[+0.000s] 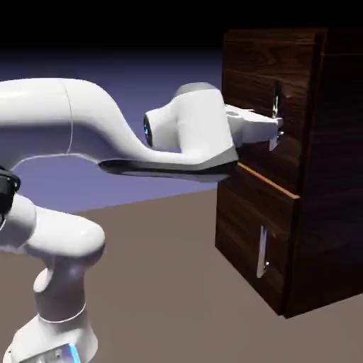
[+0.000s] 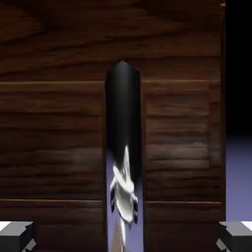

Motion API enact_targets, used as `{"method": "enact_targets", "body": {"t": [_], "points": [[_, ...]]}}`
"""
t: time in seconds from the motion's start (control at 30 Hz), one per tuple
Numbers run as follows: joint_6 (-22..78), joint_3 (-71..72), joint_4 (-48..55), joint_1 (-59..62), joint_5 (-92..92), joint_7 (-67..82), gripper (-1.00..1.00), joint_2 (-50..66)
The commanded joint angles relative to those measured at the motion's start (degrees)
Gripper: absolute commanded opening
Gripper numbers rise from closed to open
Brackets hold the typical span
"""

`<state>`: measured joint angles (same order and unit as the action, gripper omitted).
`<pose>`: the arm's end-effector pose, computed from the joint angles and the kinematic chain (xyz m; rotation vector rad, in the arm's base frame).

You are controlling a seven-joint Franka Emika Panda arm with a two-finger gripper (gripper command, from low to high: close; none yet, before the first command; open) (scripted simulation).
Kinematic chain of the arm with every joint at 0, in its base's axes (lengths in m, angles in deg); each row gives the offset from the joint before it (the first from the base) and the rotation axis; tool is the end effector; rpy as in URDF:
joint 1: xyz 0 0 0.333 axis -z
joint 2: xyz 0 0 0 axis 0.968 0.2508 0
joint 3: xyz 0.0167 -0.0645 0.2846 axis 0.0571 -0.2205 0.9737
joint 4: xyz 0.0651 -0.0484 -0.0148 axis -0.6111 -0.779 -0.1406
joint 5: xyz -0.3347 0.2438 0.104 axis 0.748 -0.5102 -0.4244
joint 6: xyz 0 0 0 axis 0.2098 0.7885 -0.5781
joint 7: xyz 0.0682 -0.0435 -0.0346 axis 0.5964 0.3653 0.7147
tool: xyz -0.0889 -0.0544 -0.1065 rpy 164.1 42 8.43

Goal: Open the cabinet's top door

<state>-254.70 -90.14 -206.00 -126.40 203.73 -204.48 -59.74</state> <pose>0.5060 -0.0379 0.5456 -1.7628 0.6777 -1.7235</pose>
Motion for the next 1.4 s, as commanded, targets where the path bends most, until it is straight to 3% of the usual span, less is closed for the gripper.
{"method": "enact_targets", "body": {"t": [0.0, 0.03, 0.63, 1.07, 1.37], "points": [[0.4, -1.2, 1.3, -1.8, 0.5, -0.3, 0.0, 0.9], [0.4, -1.2, 1.3, -1.8, 0.5, -0.4, -1.0, 0.9], [7.8, 30.7, -15.9, 33.5, -20.2, 0.2, -1.0, -1.6], [2.5, 54.6, -22.2, 59.8, -37.8, 0.3, -1.0, -9.0], [5.6, 62.8, -28.5, 64.2, -60.2, 15.2, -1.0, -18.3]]}}
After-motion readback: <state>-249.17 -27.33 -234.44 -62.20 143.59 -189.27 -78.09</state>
